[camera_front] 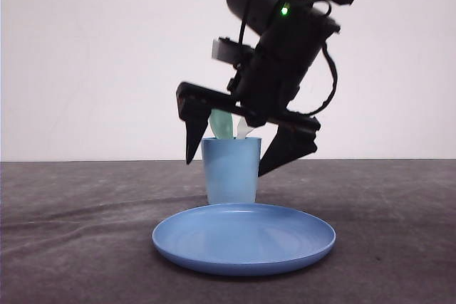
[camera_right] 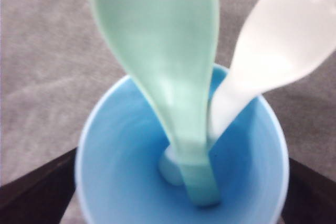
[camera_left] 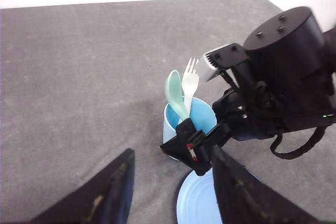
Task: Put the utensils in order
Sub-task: 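Lower the open right gripper around the blue cup and grasp it, then lift the cup and set it down on the blue plate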
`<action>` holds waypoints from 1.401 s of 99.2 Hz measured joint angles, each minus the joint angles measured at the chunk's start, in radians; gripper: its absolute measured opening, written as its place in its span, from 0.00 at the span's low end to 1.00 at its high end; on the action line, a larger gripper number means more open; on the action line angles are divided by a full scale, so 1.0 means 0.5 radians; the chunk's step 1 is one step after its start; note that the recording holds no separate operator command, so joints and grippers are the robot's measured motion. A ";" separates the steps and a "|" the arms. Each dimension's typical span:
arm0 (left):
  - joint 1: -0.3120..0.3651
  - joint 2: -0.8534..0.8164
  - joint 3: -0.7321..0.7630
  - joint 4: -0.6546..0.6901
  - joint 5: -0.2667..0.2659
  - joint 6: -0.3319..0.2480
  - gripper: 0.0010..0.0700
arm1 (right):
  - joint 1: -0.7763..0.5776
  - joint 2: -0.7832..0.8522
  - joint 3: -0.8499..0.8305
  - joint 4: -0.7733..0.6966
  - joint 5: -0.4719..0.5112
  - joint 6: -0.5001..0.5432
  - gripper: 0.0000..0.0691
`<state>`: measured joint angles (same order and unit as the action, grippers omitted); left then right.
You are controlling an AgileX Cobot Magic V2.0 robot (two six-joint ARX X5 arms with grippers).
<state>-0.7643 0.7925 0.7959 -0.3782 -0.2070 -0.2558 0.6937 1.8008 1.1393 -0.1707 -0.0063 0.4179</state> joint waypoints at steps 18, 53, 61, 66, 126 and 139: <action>0.000 0.000 0.000 0.000 0.000 0.001 0.39 | 0.000 0.009 0.024 -0.002 0.006 -0.006 0.93; 0.000 0.000 0.000 0.000 0.000 0.001 0.39 | -0.002 0.008 0.037 -0.025 0.031 -0.056 0.61; 0.000 0.000 0.000 -0.002 0.000 0.001 0.39 | -0.002 0.008 0.066 -0.091 0.027 -0.064 0.61; 0.000 0.000 0.000 -0.001 0.000 0.001 0.39 | 0.000 0.004 0.085 -0.140 0.024 -0.083 0.61; 0.000 0.000 0.000 -0.003 0.000 0.001 0.39 | 0.138 -0.838 0.208 -0.877 0.072 -0.306 0.60; 0.000 0.000 0.000 -0.004 0.000 0.001 0.39 | 0.173 -0.840 0.202 -0.971 0.138 -0.313 0.60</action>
<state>-0.7643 0.7925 0.7959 -0.3801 -0.2070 -0.2554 0.7803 1.3808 1.2404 -0.6563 0.0628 0.2615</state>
